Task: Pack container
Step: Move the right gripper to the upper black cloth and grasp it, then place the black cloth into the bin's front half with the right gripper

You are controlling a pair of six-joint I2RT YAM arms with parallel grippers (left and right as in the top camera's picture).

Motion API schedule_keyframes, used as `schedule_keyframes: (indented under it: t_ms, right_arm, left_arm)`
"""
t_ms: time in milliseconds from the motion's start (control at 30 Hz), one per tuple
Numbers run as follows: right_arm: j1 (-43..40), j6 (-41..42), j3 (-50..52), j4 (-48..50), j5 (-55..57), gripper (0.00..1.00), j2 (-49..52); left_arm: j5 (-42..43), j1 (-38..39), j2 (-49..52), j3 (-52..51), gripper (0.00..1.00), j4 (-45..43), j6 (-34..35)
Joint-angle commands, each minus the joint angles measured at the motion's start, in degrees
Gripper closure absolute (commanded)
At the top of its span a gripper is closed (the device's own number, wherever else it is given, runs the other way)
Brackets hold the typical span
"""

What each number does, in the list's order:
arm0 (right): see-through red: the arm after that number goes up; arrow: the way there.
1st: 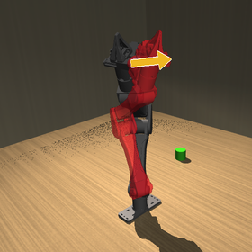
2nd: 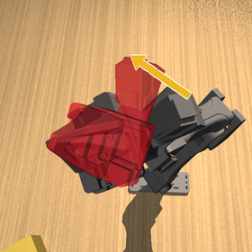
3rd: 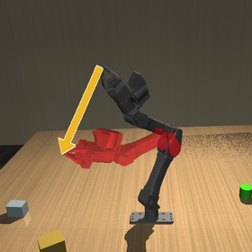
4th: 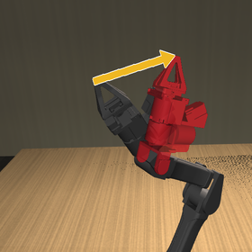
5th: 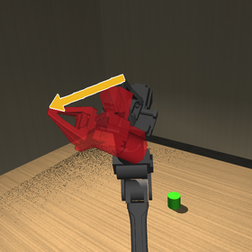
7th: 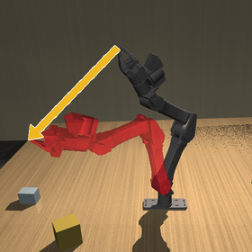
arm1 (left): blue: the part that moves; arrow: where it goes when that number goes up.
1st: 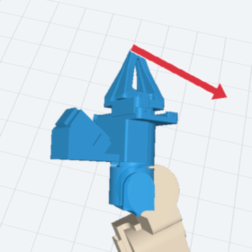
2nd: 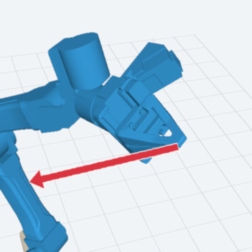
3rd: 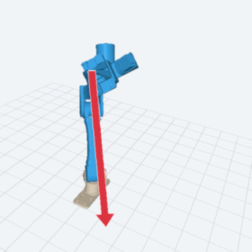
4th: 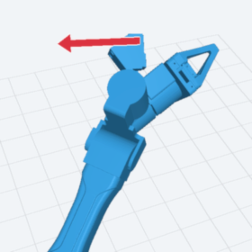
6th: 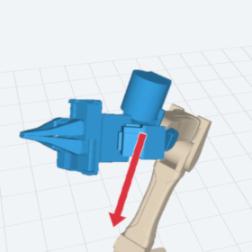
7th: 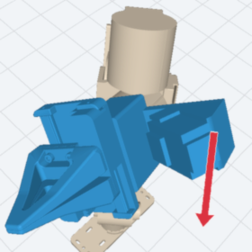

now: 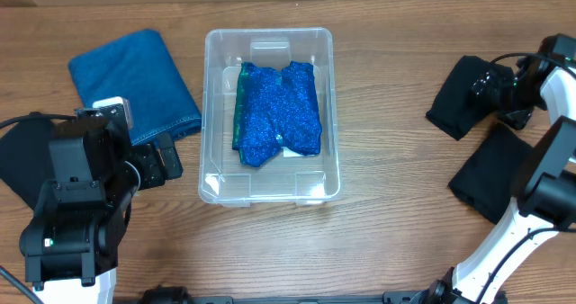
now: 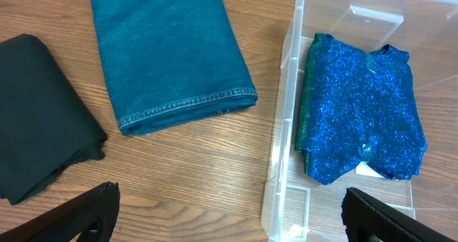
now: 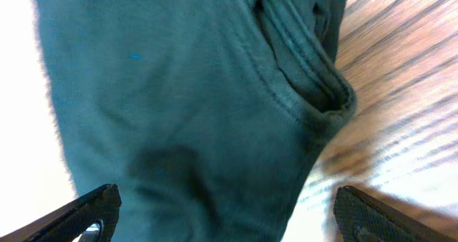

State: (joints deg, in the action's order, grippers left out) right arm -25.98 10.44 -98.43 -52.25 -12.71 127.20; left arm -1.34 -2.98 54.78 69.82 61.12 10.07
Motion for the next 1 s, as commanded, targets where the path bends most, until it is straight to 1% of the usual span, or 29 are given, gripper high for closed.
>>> schedule_keyframes:
  t_ms: [0,100,133,233,267,333,467,533,600,700,800,867,967]
  right_arm:
    - [0.8,-0.2,-0.2,0.5,-0.3,0.00,3.7]
    - [1.3,-0.2,-0.2,0.6,-0.5,0.01,4.6]
    - [1.7,-0.4,-0.2,0.8,-0.5,0.09,4.6]
    - [2.7,-2.0,-0.4,1.2,-4.7,0.46,4.5]
    - [3.1,-2.0,-0.6,1.2,-6.1,0.66,4.5]
    - [3.7,-2.0,-1.0,1.2,-8.4,0.95,4.3]
    - [4.1,-1.9,-3.3,-0.8,-12.2,0.96,2.4]
    - [4.1,-2.0,-4.8,-1.8,-14.1,0.96,-0.7]
    - [4.5,-3.0,-6.7,-2.8,-14.6,0.96,-6.0]
    - [6.0,-7.4,-8.6,-4.0,-15.0,0.96,-12.9]
    - [9.1,-11.5,-10.0,-4.7,-15.0,0.96,-20.8]
    - [13.2,-14.8,-10.8,-4.7,-15.0,0.96,-26.8]
    - [22.6,-23.3,-10.8,-5.7,-14.4,0.96,-34.2]
  left_arm:
    - [-0.5,0.3,0.0,1.5,0.00,-0.1,-0.8]
    - [-0.5,0.3,0.0,1.5,0.00,-0.1,-0.9]
    - [-0.5,0.3,0.0,1.5,0.00,-0.1,-0.9]
    - [-0.5,0.3,0.0,1.5,0.00,-0.1,-0.9]
    - [-0.5,0.3,0.0,1.5,0.00,-0.1,-0.9]
    - [-0.5,0.3,0.0,1.5,0.00,-0.1,-0.9]
    - [-0.6,0.3,0.0,1.5,0.00,0.0,-0.9]
    - [-0.8,0.3,0.0,1.5,0.00,0.0,-1.1]
    - [-1.7,0.3,0.0,1.5,0.00,-0.1,-1.1]
    - [-2.3,0.3,0.0,1.5,0.00,-0.1,-1.1]
    - [-2.3,0.3,0.0,1.5,0.00,-0.1,-1.1]
    - [-2.2,0.3,0.0,1.5,0.00,-0.1,-1.1]
    - [-2.2,0.3,0.0,1.5,0.00,-0.1,-1.1]
